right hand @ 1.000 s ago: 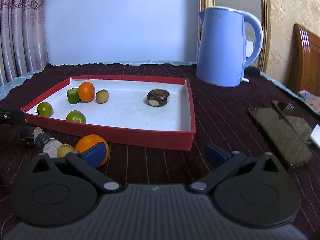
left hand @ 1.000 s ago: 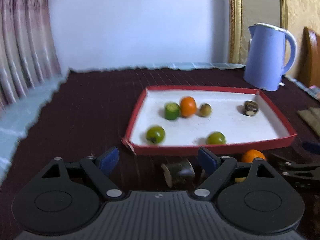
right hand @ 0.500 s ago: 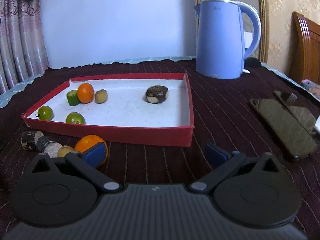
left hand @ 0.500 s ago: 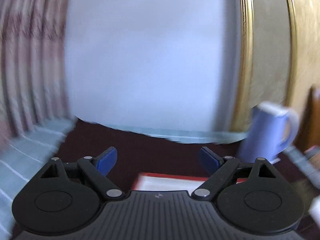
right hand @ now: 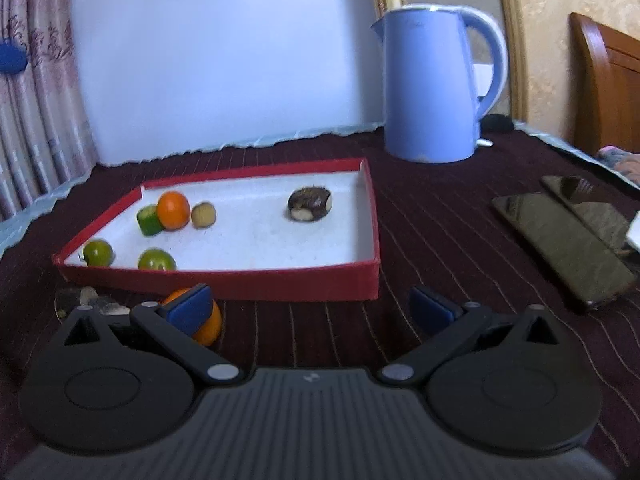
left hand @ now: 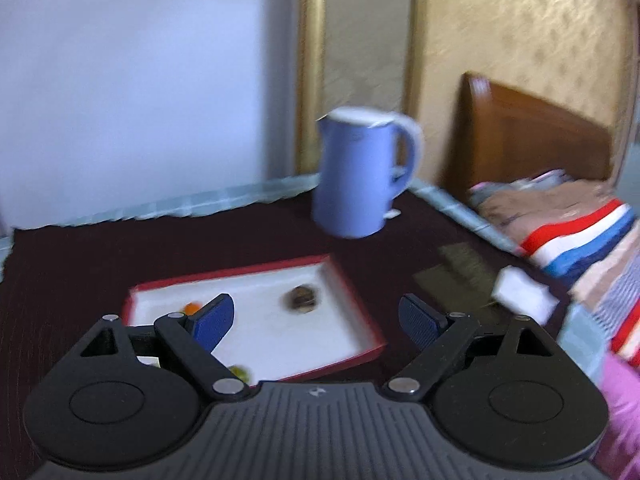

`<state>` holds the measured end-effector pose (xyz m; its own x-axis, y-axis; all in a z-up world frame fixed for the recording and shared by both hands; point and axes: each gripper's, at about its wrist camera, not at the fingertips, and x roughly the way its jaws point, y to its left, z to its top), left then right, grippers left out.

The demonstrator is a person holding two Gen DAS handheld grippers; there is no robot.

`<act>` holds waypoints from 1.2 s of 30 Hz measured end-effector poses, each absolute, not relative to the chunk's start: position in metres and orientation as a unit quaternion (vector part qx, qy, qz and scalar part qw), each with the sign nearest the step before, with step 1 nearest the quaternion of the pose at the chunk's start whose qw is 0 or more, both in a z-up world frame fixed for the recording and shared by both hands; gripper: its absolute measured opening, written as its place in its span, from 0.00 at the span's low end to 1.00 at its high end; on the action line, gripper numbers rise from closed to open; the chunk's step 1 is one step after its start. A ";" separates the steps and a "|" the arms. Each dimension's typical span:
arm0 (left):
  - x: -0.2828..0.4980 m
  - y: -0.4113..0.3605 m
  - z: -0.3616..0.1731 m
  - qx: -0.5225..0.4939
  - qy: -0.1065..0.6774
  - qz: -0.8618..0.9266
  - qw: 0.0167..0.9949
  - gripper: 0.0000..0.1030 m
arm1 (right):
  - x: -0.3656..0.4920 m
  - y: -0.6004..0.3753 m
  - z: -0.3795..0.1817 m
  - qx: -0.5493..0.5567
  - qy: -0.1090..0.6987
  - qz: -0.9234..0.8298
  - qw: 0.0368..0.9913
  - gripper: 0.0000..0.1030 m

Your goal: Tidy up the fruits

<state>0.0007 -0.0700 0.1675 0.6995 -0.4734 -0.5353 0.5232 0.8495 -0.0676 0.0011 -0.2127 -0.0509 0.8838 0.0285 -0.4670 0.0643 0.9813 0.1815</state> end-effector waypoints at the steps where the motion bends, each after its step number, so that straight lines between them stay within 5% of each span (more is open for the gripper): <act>1: -0.003 -0.071 0.172 0.036 0.280 -0.286 0.916 0.88 | 0.000 -0.211 -0.048 0.109 0.242 -0.007 0.964 1.00; 8: -0.032 -0.104 0.191 0.025 0.274 -0.390 0.879 0.88 | 0.011 -0.209 -0.023 0.328 0.248 0.097 0.906 1.00; 15: -0.057 -0.130 0.183 0.015 0.228 -0.415 0.881 0.88 | 0.025 -0.149 -0.015 0.324 0.235 0.123 0.908 1.00; 21: -0.056 -0.131 0.166 0.043 0.234 -0.410 0.881 0.88 | 0.054 -0.121 -0.049 0.421 0.324 0.316 0.786 1.00; 28: -0.052 -0.064 0.133 0.078 0.144 -0.226 0.960 0.88 | 0.031 -0.151 -0.047 0.249 0.346 0.193 0.884 1.00; 30: -0.046 -0.046 0.114 0.084 0.104 -0.168 0.977 1.00 | 0.021 -0.168 -0.047 0.234 0.331 0.171 0.898 1.00; 36: -0.022 -0.004 0.072 0.094 0.126 -0.059 0.986 1.00 | -0.007 -0.174 -0.036 0.043 0.272 0.042 0.960 1.00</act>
<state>-0.0223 -0.0037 0.0717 0.9610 -0.0929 -0.2603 0.1404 0.9754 0.1702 -0.0074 -0.1741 -0.0360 0.8481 0.1039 -0.5195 -0.0575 0.9928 0.1047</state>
